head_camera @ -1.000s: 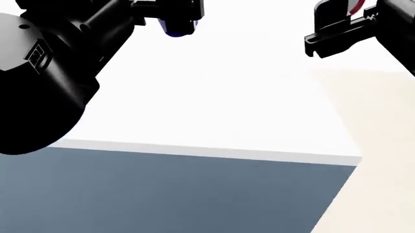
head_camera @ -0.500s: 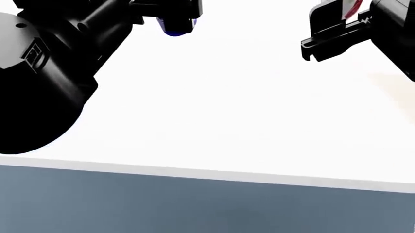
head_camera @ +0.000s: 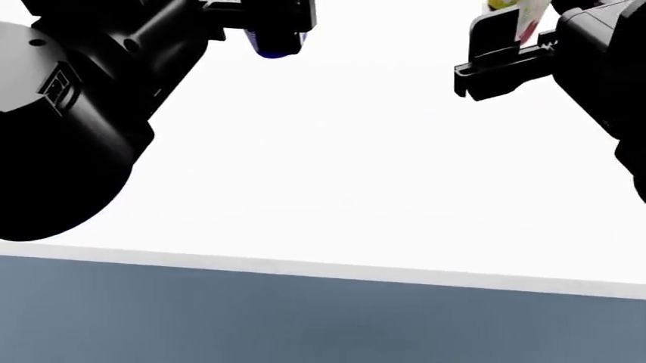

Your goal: Move the drinks to the dining counter.

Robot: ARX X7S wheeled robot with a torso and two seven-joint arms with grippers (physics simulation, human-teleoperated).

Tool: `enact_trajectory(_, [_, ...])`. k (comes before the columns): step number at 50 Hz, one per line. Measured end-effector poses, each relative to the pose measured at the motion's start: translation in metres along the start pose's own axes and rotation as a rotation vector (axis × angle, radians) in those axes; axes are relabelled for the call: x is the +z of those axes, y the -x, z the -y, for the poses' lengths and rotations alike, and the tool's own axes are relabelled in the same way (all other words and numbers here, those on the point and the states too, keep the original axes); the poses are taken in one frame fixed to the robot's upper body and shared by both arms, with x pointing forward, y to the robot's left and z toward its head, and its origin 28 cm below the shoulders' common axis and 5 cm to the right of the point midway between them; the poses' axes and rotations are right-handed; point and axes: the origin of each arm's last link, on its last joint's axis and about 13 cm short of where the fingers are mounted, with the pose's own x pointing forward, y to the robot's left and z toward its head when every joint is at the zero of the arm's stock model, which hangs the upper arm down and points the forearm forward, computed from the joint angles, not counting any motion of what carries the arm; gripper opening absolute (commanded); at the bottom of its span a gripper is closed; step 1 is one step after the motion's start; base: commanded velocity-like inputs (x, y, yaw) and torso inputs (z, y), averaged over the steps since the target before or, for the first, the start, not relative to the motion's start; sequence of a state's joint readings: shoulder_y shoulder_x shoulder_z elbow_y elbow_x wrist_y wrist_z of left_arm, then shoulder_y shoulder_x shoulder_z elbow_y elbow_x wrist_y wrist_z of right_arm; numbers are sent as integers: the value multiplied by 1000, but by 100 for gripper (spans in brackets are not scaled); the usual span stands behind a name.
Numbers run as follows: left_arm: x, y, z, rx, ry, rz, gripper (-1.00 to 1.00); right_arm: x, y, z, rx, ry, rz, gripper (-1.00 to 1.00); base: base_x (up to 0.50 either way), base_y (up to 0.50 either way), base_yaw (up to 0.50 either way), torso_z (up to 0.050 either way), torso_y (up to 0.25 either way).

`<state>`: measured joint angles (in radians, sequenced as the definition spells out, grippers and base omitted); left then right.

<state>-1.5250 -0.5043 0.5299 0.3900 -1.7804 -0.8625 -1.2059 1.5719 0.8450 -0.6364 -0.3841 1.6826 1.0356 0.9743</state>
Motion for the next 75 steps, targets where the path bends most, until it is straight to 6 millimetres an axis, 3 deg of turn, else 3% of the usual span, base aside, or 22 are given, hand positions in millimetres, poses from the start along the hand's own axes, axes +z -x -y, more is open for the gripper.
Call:
enact_trajectory(20, [0, 0, 1, -5, 0, -1, -100, -35, -31, -13, 17, -118, -72, -100, 0, 0, 0, 0, 1])
enact_trajectory(36, [1, 0, 1, -5, 1, 1, -100, -77, -50, -24, -18, -83, -148, -100, 0, 0, 0, 0, 1])
enact_trajectory(52, [1, 0, 1, -6, 1, 2, -100, -101, -56, -30, -31, -49, -174, -100, 0, 0, 0, 1, 1])
enact_trajectory(75, [0, 0, 1, -8, 1, 1, -100, -120, -58, -33, -28, -52, -211, -100, 0, 0, 0, 0, 1])
